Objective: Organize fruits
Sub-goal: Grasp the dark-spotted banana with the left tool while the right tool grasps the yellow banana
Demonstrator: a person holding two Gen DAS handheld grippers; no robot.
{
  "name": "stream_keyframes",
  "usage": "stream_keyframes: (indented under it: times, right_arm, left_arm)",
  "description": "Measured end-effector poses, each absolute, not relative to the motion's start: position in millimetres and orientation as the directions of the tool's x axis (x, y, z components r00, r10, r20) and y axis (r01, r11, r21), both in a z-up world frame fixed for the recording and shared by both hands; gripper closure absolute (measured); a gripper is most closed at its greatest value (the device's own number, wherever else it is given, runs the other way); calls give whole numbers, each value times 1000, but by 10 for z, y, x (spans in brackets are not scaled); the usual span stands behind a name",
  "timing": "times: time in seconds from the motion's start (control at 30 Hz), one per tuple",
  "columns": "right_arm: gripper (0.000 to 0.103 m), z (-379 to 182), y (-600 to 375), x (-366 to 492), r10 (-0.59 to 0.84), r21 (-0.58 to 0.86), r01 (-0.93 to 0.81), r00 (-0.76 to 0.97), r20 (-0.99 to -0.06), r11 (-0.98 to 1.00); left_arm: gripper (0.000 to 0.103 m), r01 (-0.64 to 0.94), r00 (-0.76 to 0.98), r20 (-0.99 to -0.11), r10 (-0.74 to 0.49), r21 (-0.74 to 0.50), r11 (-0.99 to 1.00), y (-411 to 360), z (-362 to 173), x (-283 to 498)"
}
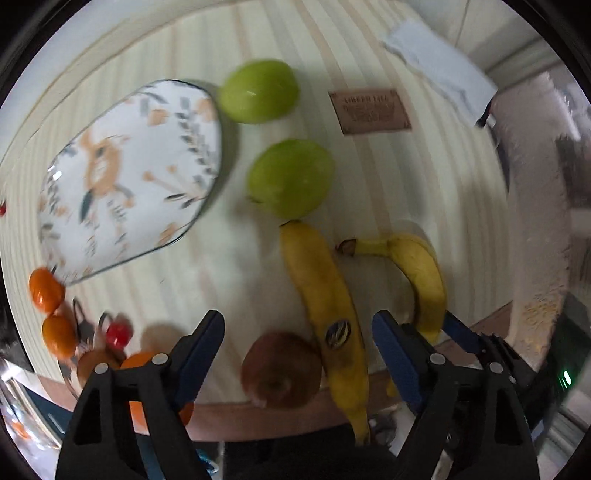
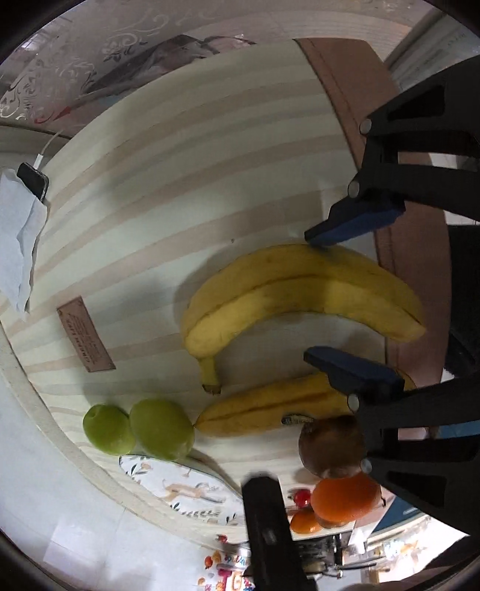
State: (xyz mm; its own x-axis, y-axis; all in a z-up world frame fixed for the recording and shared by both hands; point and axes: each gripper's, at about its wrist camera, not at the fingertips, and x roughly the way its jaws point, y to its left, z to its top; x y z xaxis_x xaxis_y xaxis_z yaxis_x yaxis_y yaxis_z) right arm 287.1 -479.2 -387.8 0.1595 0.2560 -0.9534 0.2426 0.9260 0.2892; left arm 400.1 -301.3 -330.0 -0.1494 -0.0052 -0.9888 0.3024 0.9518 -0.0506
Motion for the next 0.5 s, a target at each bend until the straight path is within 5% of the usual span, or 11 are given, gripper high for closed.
stream_keyframes:
  times: [0.03, 0.23, 0.5]
  right_arm:
    - [62, -3882, -4815, 2855, 255, 289, 245, 162, -953, 925]
    - [62, -3916, -5037, 2756, 265, 302, 277, 163, -950, 912]
    - [62, -3880, -5451, 2546, 255, 299, 385, 161, -953, 873]
  left_arm:
    - [32, 317, -163, -987, 14, -39, 948, -3065, -3386, 4024]
    - [57, 385, -205, -975, 88, 2, 923, -3264, -3719, 3997]
    - [72, 475, -112, -990, 85, 22, 880, -3638, -3585, 3804]
